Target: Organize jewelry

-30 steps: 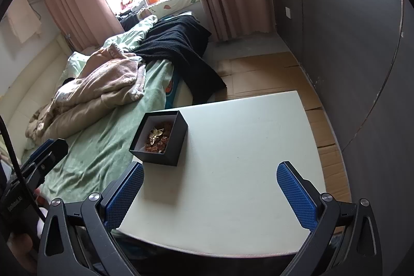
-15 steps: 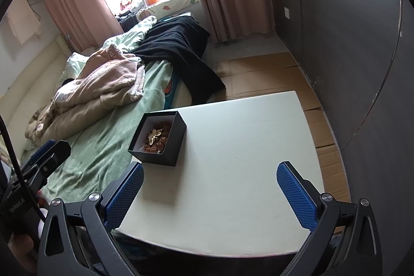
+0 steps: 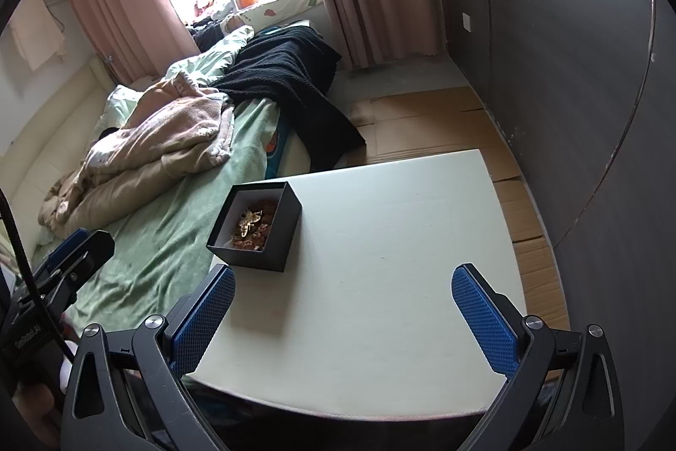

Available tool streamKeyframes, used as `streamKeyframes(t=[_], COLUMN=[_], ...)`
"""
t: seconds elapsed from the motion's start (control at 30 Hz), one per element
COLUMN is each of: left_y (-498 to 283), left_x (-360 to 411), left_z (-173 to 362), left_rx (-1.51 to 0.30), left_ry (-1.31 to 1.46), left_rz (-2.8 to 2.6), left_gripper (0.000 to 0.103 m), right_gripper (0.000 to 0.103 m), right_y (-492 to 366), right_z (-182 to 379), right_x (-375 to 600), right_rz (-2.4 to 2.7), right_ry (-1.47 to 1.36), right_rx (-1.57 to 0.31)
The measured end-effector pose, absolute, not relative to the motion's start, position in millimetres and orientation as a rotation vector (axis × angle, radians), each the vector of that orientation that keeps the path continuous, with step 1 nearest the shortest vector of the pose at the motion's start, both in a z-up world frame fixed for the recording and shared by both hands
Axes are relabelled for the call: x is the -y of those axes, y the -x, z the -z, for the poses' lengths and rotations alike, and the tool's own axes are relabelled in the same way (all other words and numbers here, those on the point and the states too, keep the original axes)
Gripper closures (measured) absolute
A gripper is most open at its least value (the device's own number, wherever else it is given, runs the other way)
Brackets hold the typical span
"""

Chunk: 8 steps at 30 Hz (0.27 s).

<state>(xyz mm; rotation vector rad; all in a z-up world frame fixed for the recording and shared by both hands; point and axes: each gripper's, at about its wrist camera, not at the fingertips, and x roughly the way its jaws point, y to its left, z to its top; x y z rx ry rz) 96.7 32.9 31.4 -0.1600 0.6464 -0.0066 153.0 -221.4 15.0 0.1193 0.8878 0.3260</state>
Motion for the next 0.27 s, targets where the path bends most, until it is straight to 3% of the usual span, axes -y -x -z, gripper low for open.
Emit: streamKeyframes(t=[0.27], left_y=[-96.3], left_x=[-34.4], left_z=[-29.4], left_rx=[-0.646], left_ry=[0.157], left_rz=[-0.002], left_gripper=[0.001], right_gripper=[0.0], right_y=[-155.3], right_z=[-12.6], right_x=[227.2], right_rz=[-0.319], right_ry=[-0.123], right_rx=[-0.89])
